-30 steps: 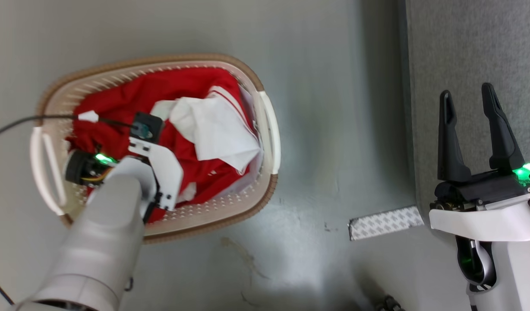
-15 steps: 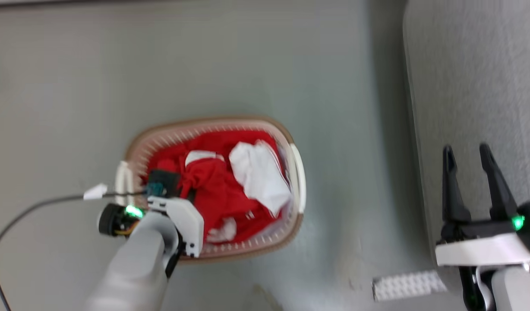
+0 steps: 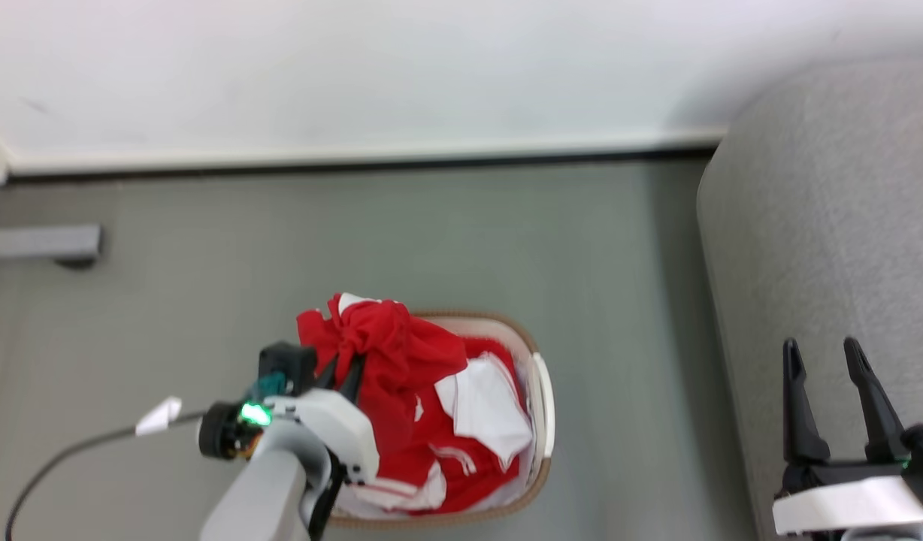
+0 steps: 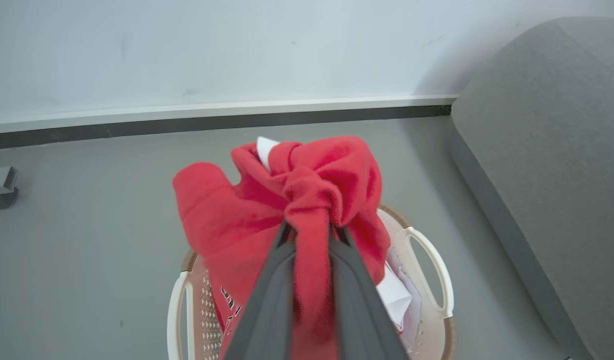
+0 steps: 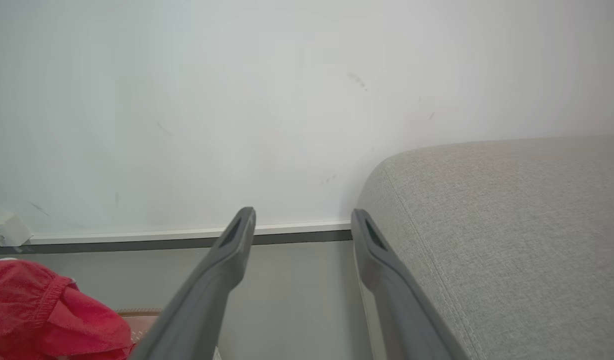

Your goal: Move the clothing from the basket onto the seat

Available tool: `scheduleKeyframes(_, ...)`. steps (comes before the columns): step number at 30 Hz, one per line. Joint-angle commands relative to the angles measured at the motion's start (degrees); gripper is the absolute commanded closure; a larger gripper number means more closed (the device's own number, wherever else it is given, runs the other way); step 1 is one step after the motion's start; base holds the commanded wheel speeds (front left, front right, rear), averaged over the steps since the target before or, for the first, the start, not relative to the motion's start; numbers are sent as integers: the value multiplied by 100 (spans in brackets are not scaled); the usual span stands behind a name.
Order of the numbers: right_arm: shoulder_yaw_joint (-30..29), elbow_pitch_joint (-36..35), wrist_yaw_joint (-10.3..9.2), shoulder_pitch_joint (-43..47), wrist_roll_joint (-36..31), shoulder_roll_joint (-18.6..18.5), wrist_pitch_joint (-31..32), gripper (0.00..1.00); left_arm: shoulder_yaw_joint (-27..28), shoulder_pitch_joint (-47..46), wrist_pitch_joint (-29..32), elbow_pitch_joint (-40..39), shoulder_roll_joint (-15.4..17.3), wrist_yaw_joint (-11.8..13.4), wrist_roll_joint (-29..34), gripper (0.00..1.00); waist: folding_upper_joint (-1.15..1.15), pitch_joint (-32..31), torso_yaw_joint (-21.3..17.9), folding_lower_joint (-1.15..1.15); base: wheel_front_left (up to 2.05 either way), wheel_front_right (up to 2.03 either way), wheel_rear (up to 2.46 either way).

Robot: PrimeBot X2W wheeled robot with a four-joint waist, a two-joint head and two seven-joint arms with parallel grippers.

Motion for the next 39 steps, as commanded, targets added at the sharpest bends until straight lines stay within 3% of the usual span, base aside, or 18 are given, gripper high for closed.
scheduleKeyframes(1, -33, -6, -12, 117, -30, -20, 3, 0, 36, 220, -10, -156, 19, 47, -32, 100, 0, -331, 1, 1, 0, 0, 0)
scheduleKeyframes(12, -143, -194, -12, 699, -139, -247, 4, 0, 247, 1563, -9, -2349, 126, 147, 39, 100, 0, -1163, 78, 1, 0, 0, 0)
scheduleKeyframes(18, -79, -325, -12, 955, -153, -391, 3, 0, 399, 2124, -9, -3147, 244, 124, 50, 100, 0, -1475, 155, 1, 0, 0, 0)
scheduleKeyframes(39, 86, -524, -12, 985, -113, -525, 4, 0, 452, 2312, -9, -3681, 437, 81, 37, 100, 0, -1518, 206, 1, 0, 0, 0)
